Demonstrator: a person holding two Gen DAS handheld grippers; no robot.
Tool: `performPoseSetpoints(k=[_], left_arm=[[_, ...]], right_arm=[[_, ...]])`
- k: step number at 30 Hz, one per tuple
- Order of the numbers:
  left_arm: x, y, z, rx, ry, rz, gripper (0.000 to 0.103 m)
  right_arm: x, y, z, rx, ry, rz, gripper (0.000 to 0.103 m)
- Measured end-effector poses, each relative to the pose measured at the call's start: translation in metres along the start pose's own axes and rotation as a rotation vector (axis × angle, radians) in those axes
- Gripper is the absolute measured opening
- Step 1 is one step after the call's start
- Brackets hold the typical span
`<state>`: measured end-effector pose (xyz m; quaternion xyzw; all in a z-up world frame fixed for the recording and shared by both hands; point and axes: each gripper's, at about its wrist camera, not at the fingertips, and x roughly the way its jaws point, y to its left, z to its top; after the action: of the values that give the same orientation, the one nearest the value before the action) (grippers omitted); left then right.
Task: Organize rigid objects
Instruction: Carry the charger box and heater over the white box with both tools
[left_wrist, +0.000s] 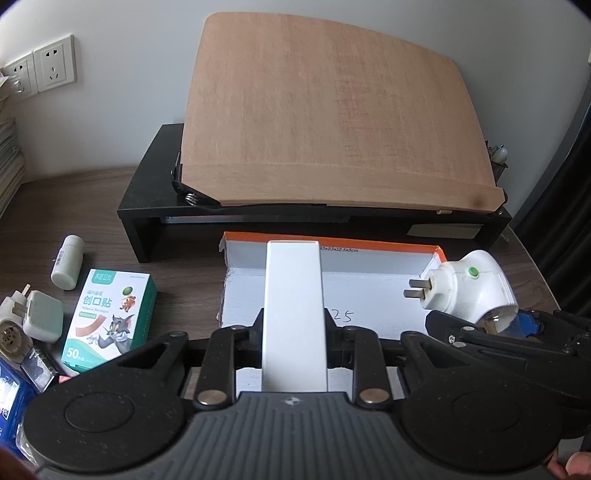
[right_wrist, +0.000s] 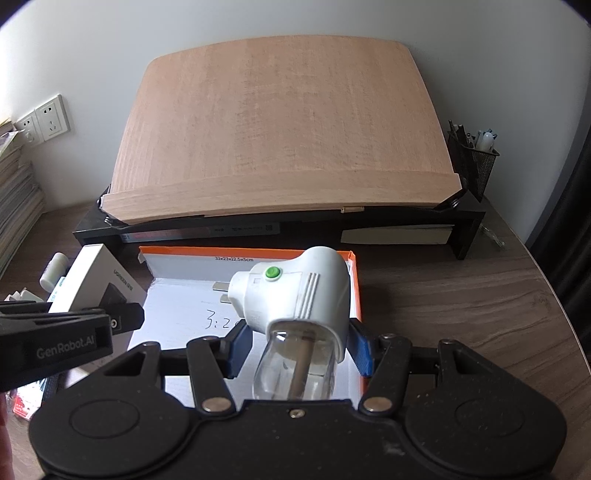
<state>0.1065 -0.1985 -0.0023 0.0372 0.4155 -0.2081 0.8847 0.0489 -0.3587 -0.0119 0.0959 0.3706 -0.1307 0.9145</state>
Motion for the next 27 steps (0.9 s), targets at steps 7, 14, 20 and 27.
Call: performPoseSetpoints(k=[7, 14, 20, 27], left_arm=[[0.004, 0.000, 0.001, 0.002, 0.004, 0.001, 0.027], [0.010, -0.001, 0.000, 0.000, 0.012, 0.007, 0.027], [0.013, -0.001, 0.001, -0.004, 0.017, 0.014, 0.027], [0.016, -0.002, 0.003, -0.003, 0.016, 0.012, 0.027]], right_arm=[[0.003, 0.000, 0.000, -0.006, -0.001, 0.003, 0.067], [0.009, 0.000, 0.003, -0.017, 0.009, 0.005, 0.067], [0.014, 0.000, 0.005, -0.026, 0.011, -0.002, 0.067], [0.020, 0.000, 0.006, -0.030, 0.018, -0.004, 0.067]])
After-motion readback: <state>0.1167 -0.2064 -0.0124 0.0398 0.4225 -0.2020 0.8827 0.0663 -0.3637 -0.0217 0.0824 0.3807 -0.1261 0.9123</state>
